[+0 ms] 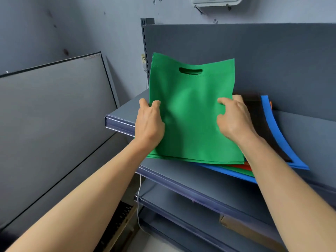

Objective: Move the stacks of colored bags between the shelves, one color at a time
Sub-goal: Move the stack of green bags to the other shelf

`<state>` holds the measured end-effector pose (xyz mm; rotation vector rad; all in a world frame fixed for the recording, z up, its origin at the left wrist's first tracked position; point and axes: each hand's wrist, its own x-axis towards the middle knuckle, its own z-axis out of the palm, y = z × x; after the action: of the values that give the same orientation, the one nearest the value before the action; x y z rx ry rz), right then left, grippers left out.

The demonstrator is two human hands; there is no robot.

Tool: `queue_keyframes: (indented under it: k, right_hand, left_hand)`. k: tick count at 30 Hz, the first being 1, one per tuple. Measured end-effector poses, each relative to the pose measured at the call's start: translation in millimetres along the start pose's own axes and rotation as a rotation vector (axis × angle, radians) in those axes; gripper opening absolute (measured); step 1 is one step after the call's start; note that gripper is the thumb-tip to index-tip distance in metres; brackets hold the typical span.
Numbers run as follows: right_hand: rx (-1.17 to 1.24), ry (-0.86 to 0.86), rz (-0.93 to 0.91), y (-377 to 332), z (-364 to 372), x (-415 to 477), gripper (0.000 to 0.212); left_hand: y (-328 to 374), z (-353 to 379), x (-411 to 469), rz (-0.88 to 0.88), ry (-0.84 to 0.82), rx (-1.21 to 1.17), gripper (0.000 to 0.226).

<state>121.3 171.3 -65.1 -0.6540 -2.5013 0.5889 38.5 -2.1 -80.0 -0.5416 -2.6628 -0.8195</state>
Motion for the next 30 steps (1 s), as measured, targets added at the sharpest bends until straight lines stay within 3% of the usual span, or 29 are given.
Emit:
queue_keyframes:
  k: [13,30]
  right_hand:
    - [0.143,-0.002,-0.33,-136.9,17.9,-71.5,0.055]
    - [0.332,-0.071,-0.648,-396.3,63.0,-287.8,0.055]
  left_hand:
    - [-92.7,-117.1,-68.2,-0.214,0.256,0.012,0.059]
    - [-279.3,-354.1,-248.7,-0.42,0.537,0.297,0.053]
